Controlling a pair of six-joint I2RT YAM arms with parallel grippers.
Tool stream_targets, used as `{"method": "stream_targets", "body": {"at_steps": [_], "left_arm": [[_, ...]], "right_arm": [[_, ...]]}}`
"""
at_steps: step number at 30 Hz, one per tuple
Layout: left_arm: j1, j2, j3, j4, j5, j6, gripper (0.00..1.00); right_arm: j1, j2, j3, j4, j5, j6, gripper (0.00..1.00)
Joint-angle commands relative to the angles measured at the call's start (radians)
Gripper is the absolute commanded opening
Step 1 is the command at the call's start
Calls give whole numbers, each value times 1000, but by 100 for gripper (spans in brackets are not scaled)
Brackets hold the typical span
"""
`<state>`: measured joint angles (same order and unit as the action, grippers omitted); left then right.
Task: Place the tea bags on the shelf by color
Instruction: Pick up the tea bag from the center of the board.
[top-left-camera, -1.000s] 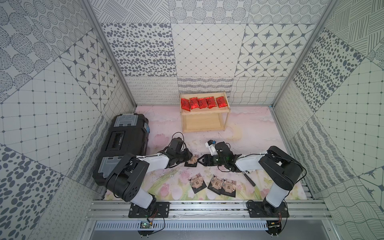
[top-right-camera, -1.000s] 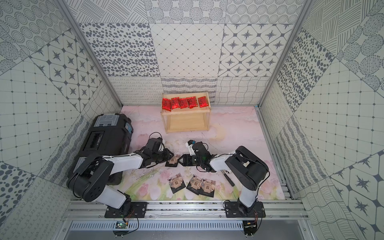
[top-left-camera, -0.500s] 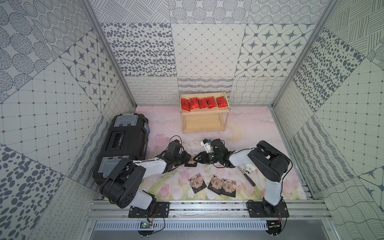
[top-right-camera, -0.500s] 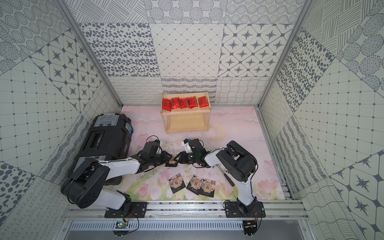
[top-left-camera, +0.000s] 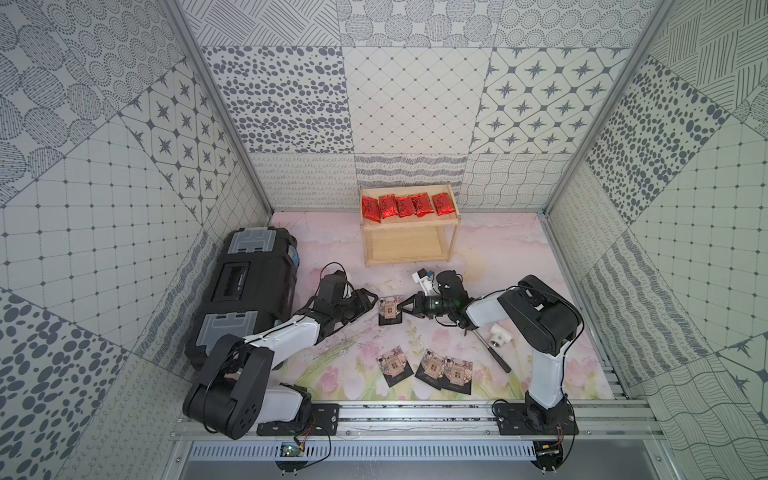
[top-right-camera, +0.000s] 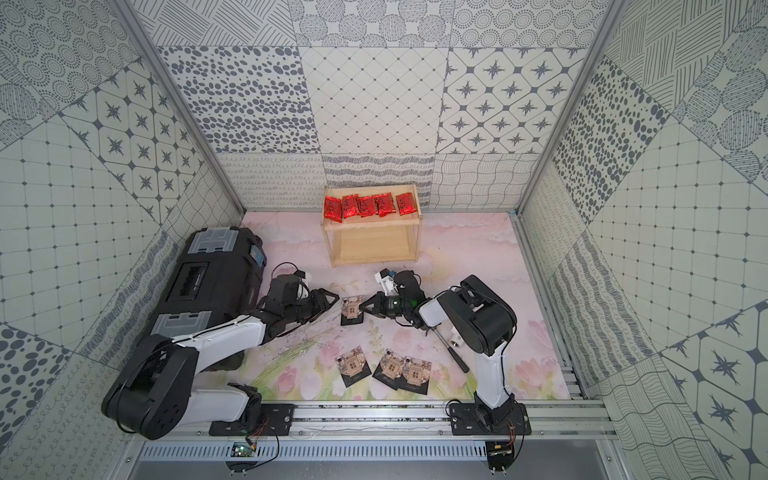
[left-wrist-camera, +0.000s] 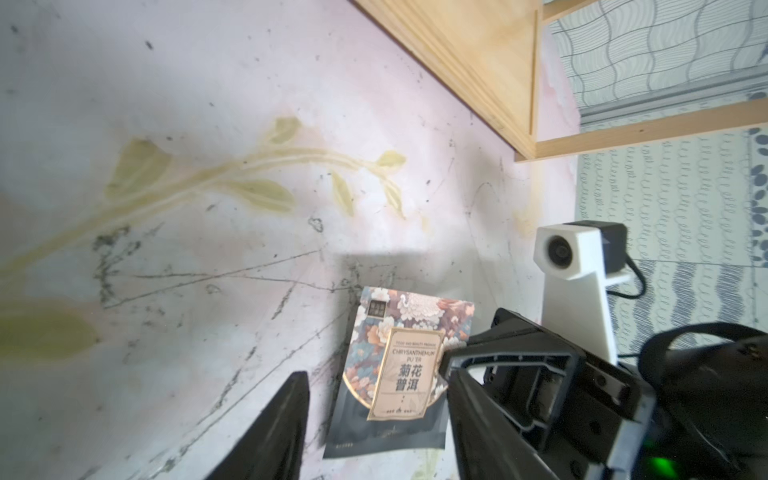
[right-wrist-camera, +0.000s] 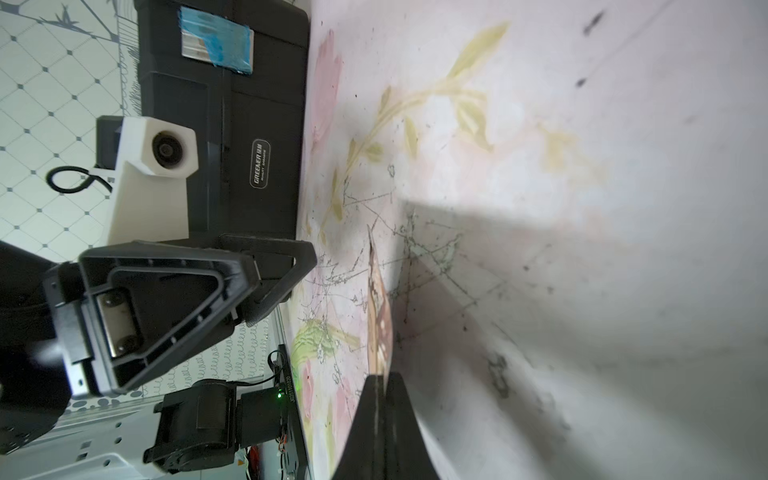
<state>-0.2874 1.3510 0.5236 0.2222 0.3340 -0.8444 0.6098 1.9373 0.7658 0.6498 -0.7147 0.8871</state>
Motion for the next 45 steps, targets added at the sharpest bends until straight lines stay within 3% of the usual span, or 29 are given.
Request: {"method": "stream_targets", "body": {"at_steps": [1,7,11,20,27,29,32,36,40,45], "left_arm": [[38,-16,-26,103,213,-72,64],[41,5,-46,272,329,-140,71],[42,9,-49,339,367,-164,69],[42,-25,-53,306,350,-159,23],[42,-77,-53,227,303,-130,1],[42,-72,-48,215,286,-129,0],[41,-40,-34,242,257,-163,0],[22,14,-30,358,192,-249,0],[0,33,-34,452,120,-314,0],[-9,11,-17,538,71,-368,0]], "right_arm": [[-18,-65,-12,96,-103,-55,0],[-20,-83,6,143,-194,-29,0],[-3,-79,31,136,-218,-18,0],[3,-74,53,113,-239,-20,0],[-8,-83,66,53,-246,-54,1],[-16,-97,64,45,-235,-48,19],[-15,-139,34,96,-151,46,31],[35,-286,-123,240,152,274,55],[141,-466,-214,164,482,332,64],[225,-545,-259,151,656,395,72]]}}
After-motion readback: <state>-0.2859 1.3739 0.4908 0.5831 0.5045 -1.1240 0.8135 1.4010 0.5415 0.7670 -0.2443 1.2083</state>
